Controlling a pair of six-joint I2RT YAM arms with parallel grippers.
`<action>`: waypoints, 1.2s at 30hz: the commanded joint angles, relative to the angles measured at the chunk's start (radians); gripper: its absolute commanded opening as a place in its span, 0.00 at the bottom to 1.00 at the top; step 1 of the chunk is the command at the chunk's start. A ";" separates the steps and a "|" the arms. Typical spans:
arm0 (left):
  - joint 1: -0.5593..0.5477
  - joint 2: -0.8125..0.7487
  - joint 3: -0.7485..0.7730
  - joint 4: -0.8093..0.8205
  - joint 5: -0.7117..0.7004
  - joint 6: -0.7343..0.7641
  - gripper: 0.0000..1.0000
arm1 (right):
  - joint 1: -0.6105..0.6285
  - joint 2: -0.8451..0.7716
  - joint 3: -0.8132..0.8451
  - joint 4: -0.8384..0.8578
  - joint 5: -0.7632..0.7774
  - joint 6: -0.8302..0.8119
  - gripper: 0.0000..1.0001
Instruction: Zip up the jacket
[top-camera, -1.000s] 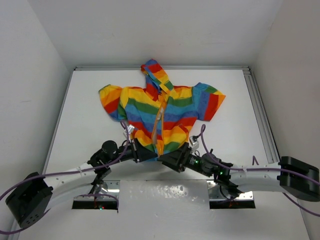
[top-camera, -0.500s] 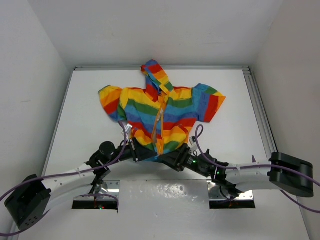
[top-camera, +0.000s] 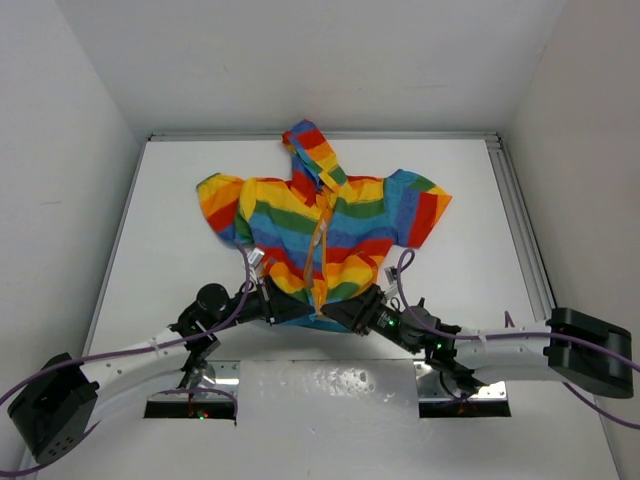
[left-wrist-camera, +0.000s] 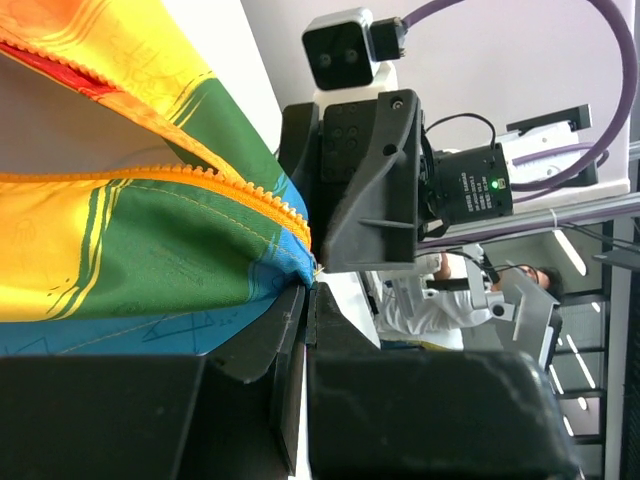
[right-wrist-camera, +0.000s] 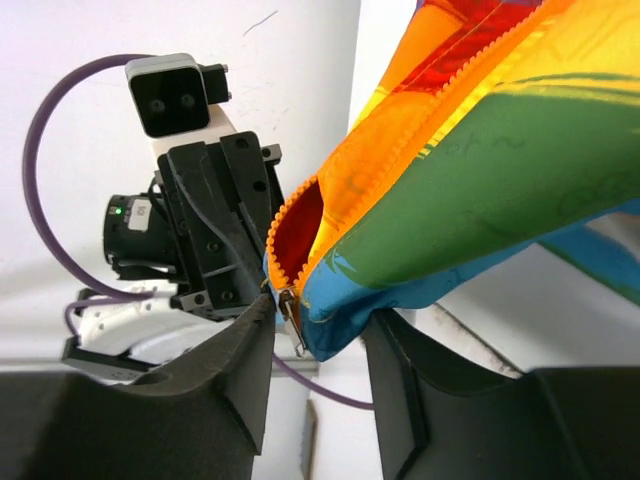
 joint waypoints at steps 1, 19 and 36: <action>-0.012 -0.008 -0.051 0.047 0.041 -0.023 0.00 | 0.005 -0.006 -0.079 0.049 0.035 -0.082 0.36; -0.012 -0.012 -0.094 0.094 0.097 -0.151 0.00 | 0.004 0.034 -0.051 0.239 -0.038 -0.372 0.00; -0.012 -0.086 -0.079 -0.112 0.053 -0.129 0.00 | 0.004 -0.007 -0.070 0.420 -0.071 -0.482 0.00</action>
